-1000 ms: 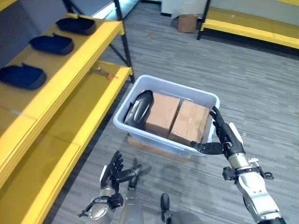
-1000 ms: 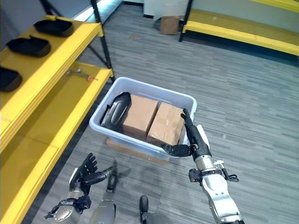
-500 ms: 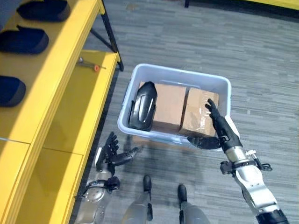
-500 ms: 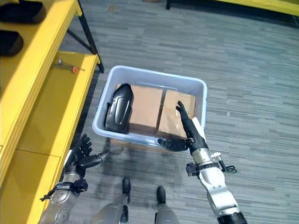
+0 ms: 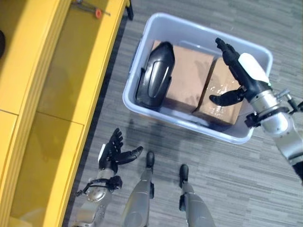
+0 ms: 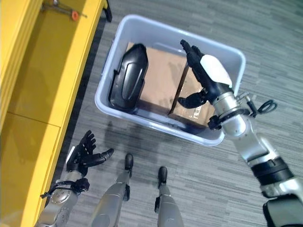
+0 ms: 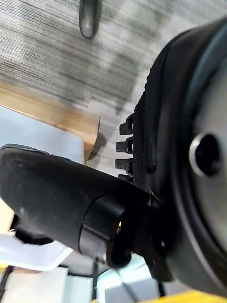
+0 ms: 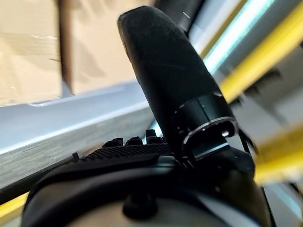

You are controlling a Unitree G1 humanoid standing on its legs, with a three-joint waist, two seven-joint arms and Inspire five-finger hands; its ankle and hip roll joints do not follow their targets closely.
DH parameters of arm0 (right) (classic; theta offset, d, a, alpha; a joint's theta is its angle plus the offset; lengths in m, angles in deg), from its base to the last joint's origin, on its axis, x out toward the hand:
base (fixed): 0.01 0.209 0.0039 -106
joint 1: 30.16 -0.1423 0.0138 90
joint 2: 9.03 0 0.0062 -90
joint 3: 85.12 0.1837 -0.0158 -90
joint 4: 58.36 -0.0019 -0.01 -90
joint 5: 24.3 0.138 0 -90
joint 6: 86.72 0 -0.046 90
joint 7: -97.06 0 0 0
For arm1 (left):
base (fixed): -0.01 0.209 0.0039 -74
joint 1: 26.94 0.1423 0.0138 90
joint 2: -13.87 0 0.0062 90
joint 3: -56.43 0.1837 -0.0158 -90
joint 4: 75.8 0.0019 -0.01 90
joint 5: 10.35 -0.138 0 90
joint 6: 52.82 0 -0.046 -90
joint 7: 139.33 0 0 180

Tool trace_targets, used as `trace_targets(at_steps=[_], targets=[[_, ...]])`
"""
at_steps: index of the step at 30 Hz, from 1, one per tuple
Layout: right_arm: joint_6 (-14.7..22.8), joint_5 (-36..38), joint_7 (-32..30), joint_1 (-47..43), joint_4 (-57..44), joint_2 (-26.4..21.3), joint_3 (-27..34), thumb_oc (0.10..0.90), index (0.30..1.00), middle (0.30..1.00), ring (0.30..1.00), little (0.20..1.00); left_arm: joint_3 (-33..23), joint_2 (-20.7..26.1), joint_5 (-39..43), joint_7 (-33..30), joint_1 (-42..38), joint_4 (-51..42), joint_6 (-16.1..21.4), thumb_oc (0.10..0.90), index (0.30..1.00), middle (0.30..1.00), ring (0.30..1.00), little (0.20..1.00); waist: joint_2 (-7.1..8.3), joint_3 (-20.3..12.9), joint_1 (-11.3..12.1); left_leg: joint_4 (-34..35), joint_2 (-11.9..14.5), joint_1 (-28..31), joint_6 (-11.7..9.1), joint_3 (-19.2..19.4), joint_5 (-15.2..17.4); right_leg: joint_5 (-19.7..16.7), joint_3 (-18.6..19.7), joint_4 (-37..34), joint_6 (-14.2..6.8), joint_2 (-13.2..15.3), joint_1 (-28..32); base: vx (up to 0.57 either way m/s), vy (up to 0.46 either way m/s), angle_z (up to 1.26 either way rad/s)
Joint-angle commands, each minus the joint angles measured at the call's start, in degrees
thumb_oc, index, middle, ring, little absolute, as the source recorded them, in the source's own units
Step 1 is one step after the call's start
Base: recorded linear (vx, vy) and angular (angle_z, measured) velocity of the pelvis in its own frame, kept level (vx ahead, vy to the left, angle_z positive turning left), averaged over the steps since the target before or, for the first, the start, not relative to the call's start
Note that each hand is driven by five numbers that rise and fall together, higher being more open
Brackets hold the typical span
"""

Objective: Move parts from the plastic box to the shelf.

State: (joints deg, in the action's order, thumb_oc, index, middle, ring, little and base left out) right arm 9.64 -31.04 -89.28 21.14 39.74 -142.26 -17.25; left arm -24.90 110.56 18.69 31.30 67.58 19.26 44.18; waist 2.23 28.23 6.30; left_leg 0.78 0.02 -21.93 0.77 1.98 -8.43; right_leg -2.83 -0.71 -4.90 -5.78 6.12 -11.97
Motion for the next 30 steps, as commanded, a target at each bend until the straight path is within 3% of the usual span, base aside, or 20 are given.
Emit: trace_targets(at_steps=[1,6,8,17,22,30], targets=[[2.56,-3.68,-3.84,-8.5,-1.22,-2.16,-1.82,0.9,1.0,1.0,1.0,1.0,-1.61,3.46,1.42,-0.71,1.36,-6.93,6.14,0.9,1.0,1.0,1.0,1.0,2.77,-4.01,0.01,-6.15,4.76,-4.21,-4.15,-1.54,1.49,-1.24,-1.53,3.15,-3.44,6.54,0.74,-0.01,-0.041,0.06],[1.54,-7.74,-2.52,-16.44,3.61,-5.87,-10.14,0.9,1.0,1.0,1.0,1.0,-1.09,3.63,1.71,-1.33,0.18,-7.21,6.6,0.9,1.0,1.0,1.0,1.0,3.15,-1.92,1.1,-5.87,5.18,-5.92,-4.61,-2.26,0.56,-1.08,-2.24,3.21,-3.3,5.98,-0.35,-0.01,-0.062,0.06],[0.99,-13.5,-2.4,-23.61,7.36,-8.73,-17.89,0.9,1.0,1.0,1.0,1.0,-0.85,4.12,1.69,-1.69,-0.69,-7.16,6.86,0.9,1.0,1.0,1.0,1.0,3.25,-0.83,1.63,-5.99,5.26,-6.92,-4.85,-2.82,0.36,-0.91,-2.56,3.34,-3.19,5.77,-0.8,0.0,-0.058,0.09],[-0.28,-21.62,-2.47,-35.78,9.02,-9.61,-28.65,0.9,1.0,1.0,1.0,1.0,-1.12,4.04,1.04,-3.82,-3.17,-7.41,7.4,0.9,1.0,1.0,1.0,1.0,3.34,0.71,2.31,-5.99,4.94,-9.02,-5.0,-3.73,0.36,-0.7,-3.49,2.95,-3.27,5.6,-1.56,0.01,-0.024,0.05],[-1.08,-24.74,-2.69,-40.21,8.51,-9.16,-31.76,0.9,1.0,1.0,1.0,1.0,-0.87,3.97,1.32,-4.53,-4.12,-7.39,7.53,0.9,1.0,1.0,1.0,1.0,3.46,1.1,2.61,-5.94,4.45,-9.92,-4.88,-4.1,0.55,-0.69,-4.03,2.61,-3.49,5.91,-1.71,0.01,-0.003,0.03],[-2.2,-27.97,-3.74,-41.54,5.18,-7.48,-30.23,0.9,1.0,1.0,1.0,1.0,-1.04,3.2,0.93,-6.14,-5.86,-7.62,7.51,0.9,1.0,1.0,1.0,1.0,3.62,1.33,2.93,-6.11,3.38,-11.02,-4.41,-4.85,1.11,-0.76,-4.71,2.05,-3.73,6.16,-1.45,0.02,-0.004,0.05]])
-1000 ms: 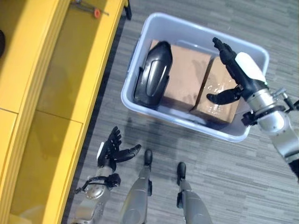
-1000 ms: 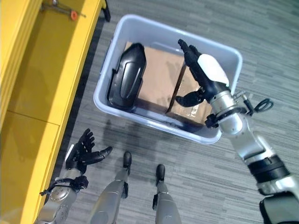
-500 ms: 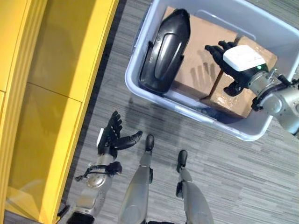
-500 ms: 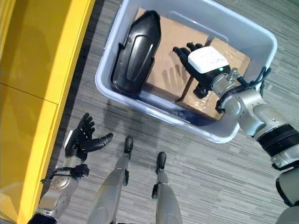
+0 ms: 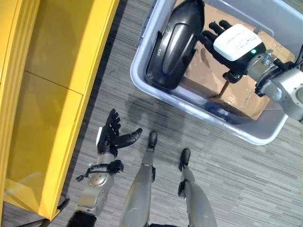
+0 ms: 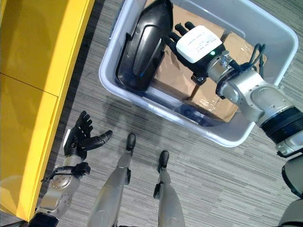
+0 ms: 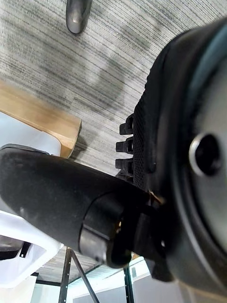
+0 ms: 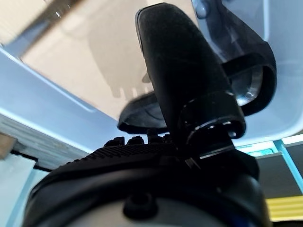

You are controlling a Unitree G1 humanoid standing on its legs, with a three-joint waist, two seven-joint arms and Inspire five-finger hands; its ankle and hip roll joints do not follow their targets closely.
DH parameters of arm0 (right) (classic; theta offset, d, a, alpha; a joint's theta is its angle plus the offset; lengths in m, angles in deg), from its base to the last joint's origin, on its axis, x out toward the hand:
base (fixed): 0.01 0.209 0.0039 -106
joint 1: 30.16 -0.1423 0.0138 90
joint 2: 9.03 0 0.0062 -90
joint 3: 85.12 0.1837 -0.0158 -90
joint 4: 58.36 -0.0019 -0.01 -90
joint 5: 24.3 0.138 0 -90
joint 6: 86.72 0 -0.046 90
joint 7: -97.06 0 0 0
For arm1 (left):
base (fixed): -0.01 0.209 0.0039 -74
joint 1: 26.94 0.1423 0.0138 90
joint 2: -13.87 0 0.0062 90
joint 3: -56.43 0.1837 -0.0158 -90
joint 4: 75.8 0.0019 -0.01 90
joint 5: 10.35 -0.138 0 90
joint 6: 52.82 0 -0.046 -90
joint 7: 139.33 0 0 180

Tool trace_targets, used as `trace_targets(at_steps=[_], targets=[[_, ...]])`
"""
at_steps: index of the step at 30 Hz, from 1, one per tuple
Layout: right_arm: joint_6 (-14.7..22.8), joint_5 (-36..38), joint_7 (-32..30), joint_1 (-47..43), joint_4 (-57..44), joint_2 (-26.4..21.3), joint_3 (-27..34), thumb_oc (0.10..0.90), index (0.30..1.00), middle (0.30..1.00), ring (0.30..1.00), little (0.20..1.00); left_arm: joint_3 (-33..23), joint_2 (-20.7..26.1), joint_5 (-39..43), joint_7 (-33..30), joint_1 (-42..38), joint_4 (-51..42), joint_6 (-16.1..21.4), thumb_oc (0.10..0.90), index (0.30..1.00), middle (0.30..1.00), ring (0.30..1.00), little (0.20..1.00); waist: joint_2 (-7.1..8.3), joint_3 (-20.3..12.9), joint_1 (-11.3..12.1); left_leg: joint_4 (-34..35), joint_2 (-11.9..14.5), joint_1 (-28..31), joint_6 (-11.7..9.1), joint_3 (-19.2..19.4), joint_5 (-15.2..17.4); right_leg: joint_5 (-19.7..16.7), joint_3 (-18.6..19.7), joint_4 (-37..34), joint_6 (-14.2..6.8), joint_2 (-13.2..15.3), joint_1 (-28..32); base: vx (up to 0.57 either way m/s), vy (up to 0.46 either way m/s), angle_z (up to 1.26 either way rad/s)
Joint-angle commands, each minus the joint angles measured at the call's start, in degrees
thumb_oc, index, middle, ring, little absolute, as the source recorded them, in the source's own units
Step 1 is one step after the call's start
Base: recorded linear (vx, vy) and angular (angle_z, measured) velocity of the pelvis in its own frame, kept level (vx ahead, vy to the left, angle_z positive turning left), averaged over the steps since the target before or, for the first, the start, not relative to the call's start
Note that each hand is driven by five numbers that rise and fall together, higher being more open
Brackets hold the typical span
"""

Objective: Move parts from the plastic box to the shelf.

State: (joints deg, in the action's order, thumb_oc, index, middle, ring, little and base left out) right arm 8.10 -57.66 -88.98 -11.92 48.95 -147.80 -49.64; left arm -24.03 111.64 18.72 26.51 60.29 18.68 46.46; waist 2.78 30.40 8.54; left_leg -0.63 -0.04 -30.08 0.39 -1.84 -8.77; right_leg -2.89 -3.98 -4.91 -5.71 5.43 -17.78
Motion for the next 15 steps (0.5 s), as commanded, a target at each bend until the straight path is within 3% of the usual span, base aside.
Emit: trace_targets(at_steps=[1,6,15], targets=[[-0.82,-1.59,-4.24,-8.31,-4.41,-1.67,2.59,0.9,1.0,1.0,1.0,1.0,-1.98,1.91,0.97,-1.48,1.33,-6.92,5.18,0.9,1.0,1.0,1.0,1.0,3.13,-0.82,0.73,-4.77,3.33,-2.94,-3.96,-1.13,1.56,-0.72,-1.41,2.03,-3.83,6.92,4.42,0.03,0.005,0.03],[-1.52,-2.57,-5.52,-7.54,-5.69,0.3,5.68,0.9,1.0,1.0,1.0,1.0,-1.81,1.34,0.82,-2.27,0.55,-7.06,5.15,0.9,1.0,1.0,1.0,1.0,3.09,-0.75,1.22,-4.74,2.76,-3.38,-3.76,-1.41,1.82,-0.69,-1.86,1.69,-3.99,7.3,4.73,0.02,0.01,0.04],[-2.17,-3.71,-5.41,-8.02,-3.82,1.58,4.75,0.9,1.0,1.0,1.0,1.0,-1.47,0.92,0.73,-2.84,0.17,-6.81,5.4,0.9,1.0,1.0,1.0,1.0,3.06,-0.61,2.01,-4.33,1.98,-5.32,-3.95,-2.07,1.6,-0.98,-3.06,1.0,-4.23,7.52,4.17,0.02,-0.001,0.06]])
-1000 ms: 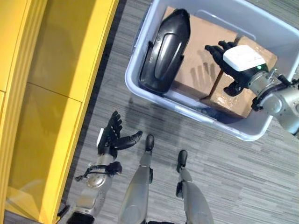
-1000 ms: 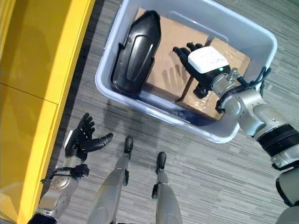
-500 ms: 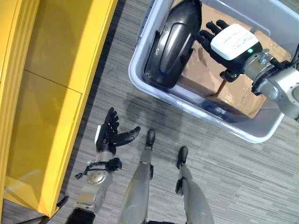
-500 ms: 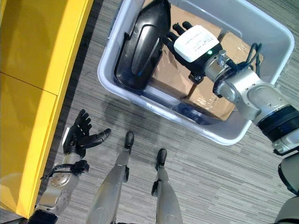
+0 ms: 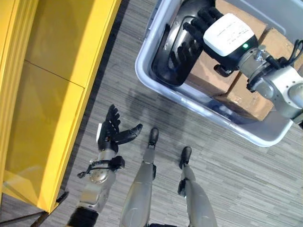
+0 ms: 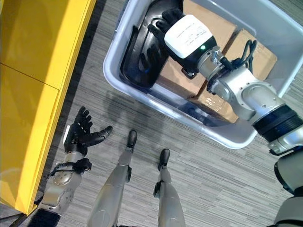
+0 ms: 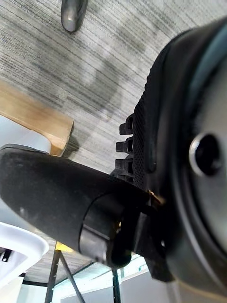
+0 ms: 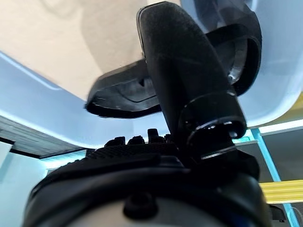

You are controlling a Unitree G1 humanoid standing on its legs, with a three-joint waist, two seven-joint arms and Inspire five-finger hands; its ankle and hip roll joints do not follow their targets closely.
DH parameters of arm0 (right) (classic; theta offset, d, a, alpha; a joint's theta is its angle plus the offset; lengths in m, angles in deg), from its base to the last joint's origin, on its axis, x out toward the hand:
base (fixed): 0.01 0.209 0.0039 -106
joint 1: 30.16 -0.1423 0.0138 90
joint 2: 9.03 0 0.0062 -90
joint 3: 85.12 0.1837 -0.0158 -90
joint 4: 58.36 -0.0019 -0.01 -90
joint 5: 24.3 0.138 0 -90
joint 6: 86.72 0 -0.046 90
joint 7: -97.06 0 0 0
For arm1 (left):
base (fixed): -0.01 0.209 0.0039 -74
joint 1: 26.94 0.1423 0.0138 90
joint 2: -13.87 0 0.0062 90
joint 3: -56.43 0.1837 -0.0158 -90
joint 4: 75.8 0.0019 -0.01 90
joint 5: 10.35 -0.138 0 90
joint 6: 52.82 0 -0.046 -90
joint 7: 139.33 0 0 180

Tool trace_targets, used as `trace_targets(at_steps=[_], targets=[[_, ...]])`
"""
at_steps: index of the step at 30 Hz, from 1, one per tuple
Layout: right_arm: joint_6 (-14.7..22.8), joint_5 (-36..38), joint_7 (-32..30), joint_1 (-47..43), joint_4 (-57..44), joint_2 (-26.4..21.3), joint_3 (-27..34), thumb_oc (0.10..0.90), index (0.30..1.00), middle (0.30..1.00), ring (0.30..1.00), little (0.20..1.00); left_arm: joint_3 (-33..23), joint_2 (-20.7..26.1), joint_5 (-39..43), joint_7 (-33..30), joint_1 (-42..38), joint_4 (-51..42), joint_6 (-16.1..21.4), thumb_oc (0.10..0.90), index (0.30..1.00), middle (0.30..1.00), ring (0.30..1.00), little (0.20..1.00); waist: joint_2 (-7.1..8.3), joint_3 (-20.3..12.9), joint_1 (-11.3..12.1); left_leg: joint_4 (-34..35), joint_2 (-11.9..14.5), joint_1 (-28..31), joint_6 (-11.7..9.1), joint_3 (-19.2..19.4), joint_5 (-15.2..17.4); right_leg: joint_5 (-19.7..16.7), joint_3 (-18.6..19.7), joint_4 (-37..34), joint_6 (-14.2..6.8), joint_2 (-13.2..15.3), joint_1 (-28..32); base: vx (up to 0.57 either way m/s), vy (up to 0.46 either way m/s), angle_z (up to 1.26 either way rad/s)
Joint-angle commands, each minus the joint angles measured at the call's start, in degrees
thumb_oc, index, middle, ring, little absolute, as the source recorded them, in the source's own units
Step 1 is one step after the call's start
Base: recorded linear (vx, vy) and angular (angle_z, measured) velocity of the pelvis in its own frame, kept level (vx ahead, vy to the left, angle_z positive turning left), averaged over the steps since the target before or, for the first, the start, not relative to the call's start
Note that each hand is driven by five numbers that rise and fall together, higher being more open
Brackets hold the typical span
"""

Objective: Move parts from the plastic box to the shelf.

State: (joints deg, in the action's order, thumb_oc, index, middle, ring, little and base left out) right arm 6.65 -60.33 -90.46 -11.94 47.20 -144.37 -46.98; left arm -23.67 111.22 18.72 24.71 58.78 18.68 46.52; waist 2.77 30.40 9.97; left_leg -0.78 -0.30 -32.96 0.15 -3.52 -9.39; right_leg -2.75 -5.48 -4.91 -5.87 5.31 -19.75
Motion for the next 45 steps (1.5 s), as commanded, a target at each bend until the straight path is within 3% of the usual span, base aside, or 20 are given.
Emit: trace_targets(at_steps=[1,17,21,22,23,24,25,29,45], targets=[[-0.68,-1.02,-3.98,-8.14,-1.95,-1.83,1.98,0.9,1.0,1.0,1.0,1.0,-1.83,1.31,0.72,-1.04,1.63,-6.8,5.36,0.9,1.0,1.0,1.0,1.0,3.03,-0.61,0.5,-4.2,2.22,-2.51,-3.71,-0.44,2.2,-1.12,-1.62,1.0,-4.07,7.65,6.12,0.03,-0.005,0.05],[-1.96,-0.8,-5.26,-12.66,9.04,-2.39,-4.67,0.9,1.0,1.0,1.0,1.0,-1.67,1.45,0.89,-1.73,2.23,-6.35,6.35,0.9,1.0,1.0,1.0,1.0,2.47,-0.61,1.12,-5.15,0.53,-10.41,-3.35,-1.56,2.54,-2.4,-3.11,0.08,-5.04,8.55,1.71,0.02,-0.002,0.04],[-2.07,-1.01,-3.88,-15.66,15.96,-2.86,-10.62,0.9,1.0,1.0,1.0,1.0,-0.88,1.27,0.94,-1.32,2.06,-6.39,6.72,0.9,1.0,1.0,1.0,1.0,2.06,-0.61,1.35,-6.21,-0.69,-13.04,-3.13,-1.95,3.47,-2.42,-3.51,0.01,-5.44,8.98,0.59,0.05,0.025,-0.01],[-1.92,-0.98,-3.36,-16.36,17.25,-3.03,-11.93,0.688,0.704,0.704,0.704,0.704,-0.72,1.25,1.06,-1.25,1.83,-6.39,6.81,0.9,1.0,1.0,1.0,1.0,1.94,-0.61,1.42,-6.37,-0.79,-13.79,-3.08,-1.96,3.16,-2.63,-3.58,0.03,-5.53,9.04,0.19,0.03,0.022,-0.04],[-1.84,-0.81,-3.07,-16.95,18.26,-3.29,-13.18,0.622,0.61,0.61,0.61,0.61,-0.61,1.09,1.1,-1.14,1.76,-6.36,6.81,0.9,1.0,1.0,1.0,1.0,1.91,-0.61,1.47,-6.55,-0.88,-14.12,-3.05,-2.05,3.26,-2.52,-3.72,0.04,-5.59,9.13,0.1,0.02,0.018,-0.05],[-1.9,-0.38,-3.02,-17.22,19.65,-3.43,-13.95,0.476,0.407,0.407,0.407,0.407,-0.53,0.83,1.18,-1.12,1.65,-6.21,6.82,0.9,1.0,1.0,1.0,1.0,1.73,-0.61,1.43,-6.86,-1.09,-14.55,-3.0,-2.21,3.34,-2.54,-3.8,0.05,-5.66,9.2,0.0,0.02,-0.001,-0.05],[-2.0,0.13,-2.9,-17.02,20.63,-3.59,-14.08,0.4,0.3,0.3,0.3,0.3,-0.47,0.68,1.13,-1.08,1.62,-6.07,6.81,0.9,1.0,1.0,1.0,1.0,1.58,-0.61,1.36,-7.07,-1.27,-14.89,-2.95,-2.33,3.43,-2.57,-3.9,0.05,-5.71,9.23,-0.18,0.02,0.003,-0.05],[-2.24,0.19,-2.72,-15.51,21.79,-3.29,-13.74,0.4,0.3,0.3,0.3,0.3,-0.37,0.65,1.11,-1.28,1.08,-5.87,6.96,0.9,1.0,1.0,1.0,1.0,1.39,-0.61,1.26,-7.75,-1.63,-15.61,-2.81,-2.54,3.84,-2.44,-3.85,0.05,-5.75,9.21,-0.46,0.0,0.001,-0.01],[-3.01,-0.25,-4.81,-1.97,19.47,0.69,-2.11,0.4,0.3,0.3,0.3,0.3,0.31,0.07,1.05,-2.89,-2.04,-3.58,6.9,0.9,1.0,1.0,1.0,1.0,0.86,-0.61,0.03,-7.27,-1.23,-12.5,-2.63,-2.33,3.64,-1.68,-2.89,0.07,-5.37,8.73,1.14,-0.01,0.004,0.04]])
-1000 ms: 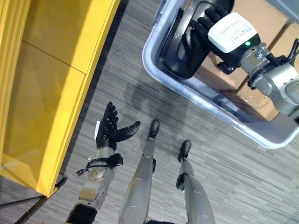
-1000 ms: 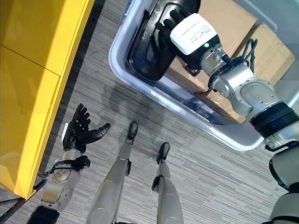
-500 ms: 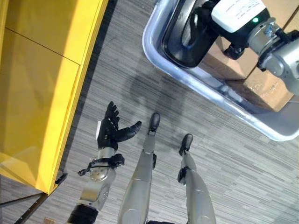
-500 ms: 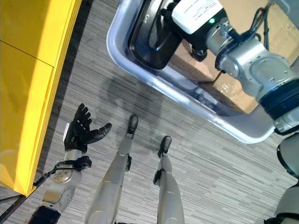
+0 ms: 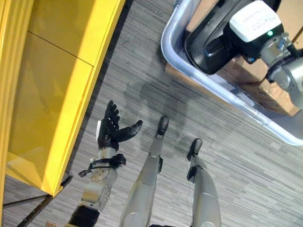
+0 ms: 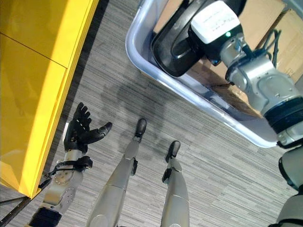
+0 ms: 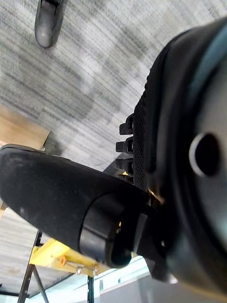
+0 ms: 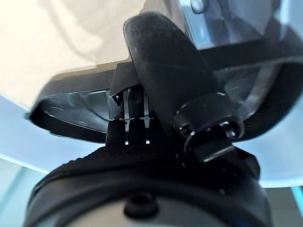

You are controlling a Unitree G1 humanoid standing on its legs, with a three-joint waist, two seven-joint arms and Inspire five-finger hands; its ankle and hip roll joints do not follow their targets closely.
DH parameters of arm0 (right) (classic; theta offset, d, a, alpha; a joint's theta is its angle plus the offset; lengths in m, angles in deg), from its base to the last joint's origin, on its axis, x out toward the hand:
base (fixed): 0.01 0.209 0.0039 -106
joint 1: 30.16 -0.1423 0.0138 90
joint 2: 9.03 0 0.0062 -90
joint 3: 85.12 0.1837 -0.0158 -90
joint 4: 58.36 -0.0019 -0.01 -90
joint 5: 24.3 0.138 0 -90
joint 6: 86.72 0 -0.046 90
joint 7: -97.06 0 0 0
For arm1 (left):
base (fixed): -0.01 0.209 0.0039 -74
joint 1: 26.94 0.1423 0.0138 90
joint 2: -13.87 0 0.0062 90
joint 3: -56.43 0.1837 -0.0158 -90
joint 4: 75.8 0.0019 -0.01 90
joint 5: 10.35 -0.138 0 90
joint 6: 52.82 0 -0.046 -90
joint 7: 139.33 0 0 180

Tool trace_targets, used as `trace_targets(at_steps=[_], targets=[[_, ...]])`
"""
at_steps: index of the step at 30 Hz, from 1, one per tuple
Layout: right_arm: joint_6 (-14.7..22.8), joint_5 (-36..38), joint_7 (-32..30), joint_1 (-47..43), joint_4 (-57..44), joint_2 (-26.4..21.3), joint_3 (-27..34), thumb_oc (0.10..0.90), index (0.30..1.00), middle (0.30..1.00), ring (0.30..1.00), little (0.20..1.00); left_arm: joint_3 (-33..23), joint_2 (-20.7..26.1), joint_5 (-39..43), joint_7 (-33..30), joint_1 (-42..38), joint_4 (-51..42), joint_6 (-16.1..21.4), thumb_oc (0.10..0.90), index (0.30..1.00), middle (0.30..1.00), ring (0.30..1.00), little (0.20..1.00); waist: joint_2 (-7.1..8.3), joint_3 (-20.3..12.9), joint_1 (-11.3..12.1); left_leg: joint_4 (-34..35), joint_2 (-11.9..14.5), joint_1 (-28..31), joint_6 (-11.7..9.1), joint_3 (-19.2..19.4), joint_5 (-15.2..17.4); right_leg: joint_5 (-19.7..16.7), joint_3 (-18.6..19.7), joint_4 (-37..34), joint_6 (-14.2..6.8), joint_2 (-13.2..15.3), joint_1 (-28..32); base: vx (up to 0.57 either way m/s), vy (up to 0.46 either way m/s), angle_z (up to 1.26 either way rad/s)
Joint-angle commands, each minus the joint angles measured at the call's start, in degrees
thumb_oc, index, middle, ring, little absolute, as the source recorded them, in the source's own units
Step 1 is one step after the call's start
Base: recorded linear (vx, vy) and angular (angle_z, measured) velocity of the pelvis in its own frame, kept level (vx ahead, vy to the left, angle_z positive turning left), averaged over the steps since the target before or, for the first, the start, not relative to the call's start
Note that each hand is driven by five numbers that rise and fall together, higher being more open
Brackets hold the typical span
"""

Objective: Move parts from the plastic box to the shelf.

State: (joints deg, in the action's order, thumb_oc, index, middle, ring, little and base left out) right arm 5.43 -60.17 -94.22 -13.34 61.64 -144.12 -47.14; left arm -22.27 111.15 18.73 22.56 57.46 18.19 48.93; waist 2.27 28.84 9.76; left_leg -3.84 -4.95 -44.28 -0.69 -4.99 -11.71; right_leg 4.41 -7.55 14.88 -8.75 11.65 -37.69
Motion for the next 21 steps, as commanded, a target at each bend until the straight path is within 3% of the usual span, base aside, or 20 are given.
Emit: trace_targets(at_steps=[1,8,14,19,21], targets=[[-1.79,-0.44,-1.06,-0.44,4.99,0.44,-1.85,0.4,0.3,0.3,0.3,0.3,-1.06,0.18,1.03,-0.76,-0.7,-3.09,4.49,0.9,1.0,1.0,1.0,1.0,1.39,0.95,0.29,-4.18,3.44,-1.13,-1.8,-0.85,5.95,-8.84,-0.81,-19.73,-2.49,2.37,19.1,-0.04,-0.011,0.01],[-1.7,-0.23,-2.21,4.78,2.34,-0.59,2.8,0.4,0.3,0.3,0.3,0.3,-1.14,0.75,0.62,-0.17,-0.2,-2.78,3.88,0.9,1.0,1.0,1.0,1.0,1.56,0.95,-0.01,-3.67,4.78,2.8,-2.21,-0.55,5.34,-7.89,-0.27,-19.11,-1.92,1.3,21.23,-0.07,-0.018,-0.03],[-0.98,-0.32,-3.5,9.83,-3.79,-3.57,8.44,0.4,0.3,0.3,0.3,0.3,-1.74,1.63,0.25,0.64,-0.24,-2.24,2.98,0.9,1.0,1.0,1.0,1.0,2.12,0.7,-0.38,-1.51,7.1,10.12,-3.11,0.0,3.72,-7.45,0.13,-18.29,-1.24,-0.01,25.03,-0.09,-0.038,-0.08],[-0.25,-0.98,-2.99,18.41,-8.66,-5.13,14.56,0.4,0.3,0.3,0.3,0.3,-2.28,1.74,-0.22,1.86,0.79,-1.77,2.2,0.9,1.0,1.0,1.0,1.0,2.68,-2.22,-1.02,0.72,8.63,14.85,-4.18,0.11,2.22,-7.01,-0.71,-18.34,-0.84,-1.08,27.96,-0.03,-0.05,-0.08],[0.44,-1.23,-3.03,25.27,-12.33,-5.32,19.88,0.4,0.3,0.3,0.3,0.3,-2.95,1.78,-0.87,2.69,1.47,-1.69,1.29,0.9,1.0,1.0,1.0,1.0,2.78,-4.43,-1.82,2.75,9.58,17.54,-4.86,0.05,1.04,-7.03,-1.38,-18.72,-0.71,-1.82,29.5,-0.02,-0.061,-0.04]])
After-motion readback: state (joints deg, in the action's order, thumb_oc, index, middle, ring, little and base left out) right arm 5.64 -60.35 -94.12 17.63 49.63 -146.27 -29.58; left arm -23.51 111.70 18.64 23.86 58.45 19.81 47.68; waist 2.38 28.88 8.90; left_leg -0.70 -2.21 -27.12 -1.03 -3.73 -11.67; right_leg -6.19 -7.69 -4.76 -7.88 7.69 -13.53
